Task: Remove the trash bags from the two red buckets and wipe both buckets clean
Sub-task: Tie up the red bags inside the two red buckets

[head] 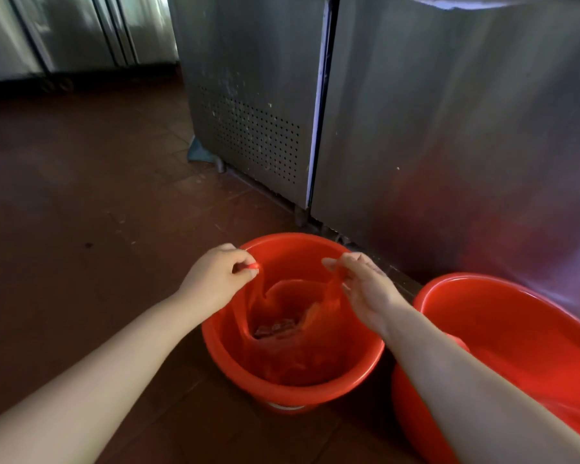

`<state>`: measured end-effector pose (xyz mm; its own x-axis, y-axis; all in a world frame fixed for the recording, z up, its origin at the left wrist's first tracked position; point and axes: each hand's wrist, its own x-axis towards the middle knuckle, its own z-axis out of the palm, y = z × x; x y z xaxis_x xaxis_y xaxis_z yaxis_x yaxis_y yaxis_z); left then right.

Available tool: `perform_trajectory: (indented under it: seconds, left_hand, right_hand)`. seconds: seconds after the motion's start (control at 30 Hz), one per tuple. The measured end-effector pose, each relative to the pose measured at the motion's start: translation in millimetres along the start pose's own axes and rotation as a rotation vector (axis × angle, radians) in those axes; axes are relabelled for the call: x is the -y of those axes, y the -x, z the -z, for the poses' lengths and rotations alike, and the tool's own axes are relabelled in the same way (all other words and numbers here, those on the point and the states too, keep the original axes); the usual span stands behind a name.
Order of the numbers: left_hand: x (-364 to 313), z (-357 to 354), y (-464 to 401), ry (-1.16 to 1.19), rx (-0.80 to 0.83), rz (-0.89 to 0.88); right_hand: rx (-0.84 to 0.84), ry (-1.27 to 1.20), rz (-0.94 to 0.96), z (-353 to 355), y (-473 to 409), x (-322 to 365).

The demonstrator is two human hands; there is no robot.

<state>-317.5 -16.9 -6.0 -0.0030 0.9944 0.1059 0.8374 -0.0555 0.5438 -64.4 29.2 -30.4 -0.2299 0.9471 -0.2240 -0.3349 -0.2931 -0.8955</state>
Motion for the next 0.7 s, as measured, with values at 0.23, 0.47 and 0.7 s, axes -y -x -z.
perform_trajectory:
  seconds: [0.23, 0.47, 0.7]
  left_hand:
    - [-14, -5, -21, 0.066, 0.159, -0.092]
    - [-47, -19, -59, 0.114, 0.288, -0.19]
    - [-13, -31, -73, 0.104, 0.228, -0.122]
  right_hand:
    - [0.037, 0.355, 0.135, -13, -15, -39]
    - [0.159, 0.547, 0.106, -36, -26, -62]
    - [0.052, 0.284, -0.035, -25, -33, -57]
